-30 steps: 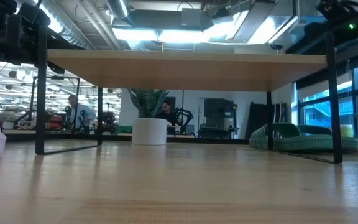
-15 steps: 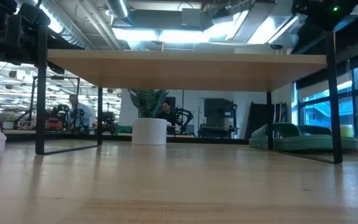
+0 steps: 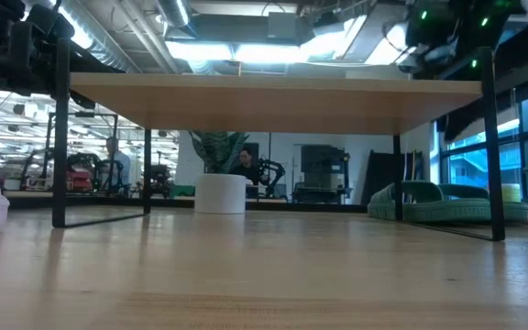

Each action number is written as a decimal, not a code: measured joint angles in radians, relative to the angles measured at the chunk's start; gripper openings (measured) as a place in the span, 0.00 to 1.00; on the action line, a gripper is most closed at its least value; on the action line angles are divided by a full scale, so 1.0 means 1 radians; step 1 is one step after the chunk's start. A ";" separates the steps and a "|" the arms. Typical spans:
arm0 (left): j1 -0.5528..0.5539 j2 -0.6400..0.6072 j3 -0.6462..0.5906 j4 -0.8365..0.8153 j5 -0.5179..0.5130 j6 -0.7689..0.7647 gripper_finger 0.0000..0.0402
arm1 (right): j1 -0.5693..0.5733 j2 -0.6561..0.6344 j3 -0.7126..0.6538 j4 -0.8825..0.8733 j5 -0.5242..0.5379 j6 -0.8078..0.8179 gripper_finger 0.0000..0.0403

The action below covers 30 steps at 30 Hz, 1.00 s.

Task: Pick and place slides into the shelf
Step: Put the right blue slide on the shelf

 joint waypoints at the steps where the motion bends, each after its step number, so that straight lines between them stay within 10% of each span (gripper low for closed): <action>1: 0.000 0.000 0.000 0.000 0.000 0.000 0.41 | -0.012 0.013 -0.018 0.026 0.000 -0.039 0.61; 30: 0.000 0.000 0.000 0.000 0.000 0.000 0.41 | -0.184 0.173 -0.266 0.447 0.056 -0.229 0.57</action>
